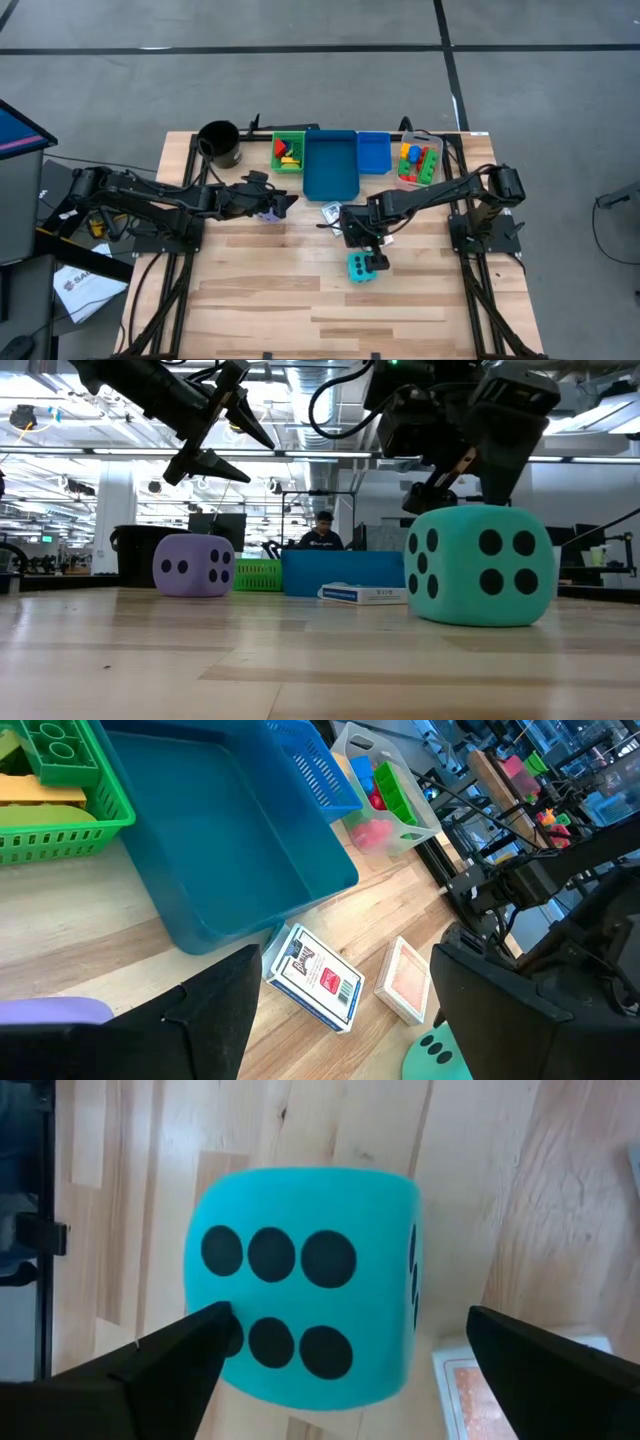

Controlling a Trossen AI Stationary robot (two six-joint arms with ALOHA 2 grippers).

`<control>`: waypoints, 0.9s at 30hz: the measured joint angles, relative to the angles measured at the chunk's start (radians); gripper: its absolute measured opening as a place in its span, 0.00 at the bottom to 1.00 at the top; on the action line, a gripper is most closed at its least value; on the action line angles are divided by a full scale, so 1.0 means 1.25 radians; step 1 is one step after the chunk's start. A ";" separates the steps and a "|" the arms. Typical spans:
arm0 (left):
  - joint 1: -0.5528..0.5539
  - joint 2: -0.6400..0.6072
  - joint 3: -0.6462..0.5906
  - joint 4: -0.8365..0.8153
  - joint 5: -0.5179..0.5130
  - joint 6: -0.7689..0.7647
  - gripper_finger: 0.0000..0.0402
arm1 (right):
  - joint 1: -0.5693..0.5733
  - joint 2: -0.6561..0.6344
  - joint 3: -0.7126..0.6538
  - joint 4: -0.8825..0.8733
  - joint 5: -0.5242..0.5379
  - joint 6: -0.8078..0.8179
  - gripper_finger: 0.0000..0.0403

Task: Pick & Place Toys
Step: Put the blue die into the blue bin

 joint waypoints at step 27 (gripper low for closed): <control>0.000 0.000 0.000 0.000 0.000 0.002 0.71 | 0.047 -0.057 0.049 -0.075 0.041 -0.086 0.99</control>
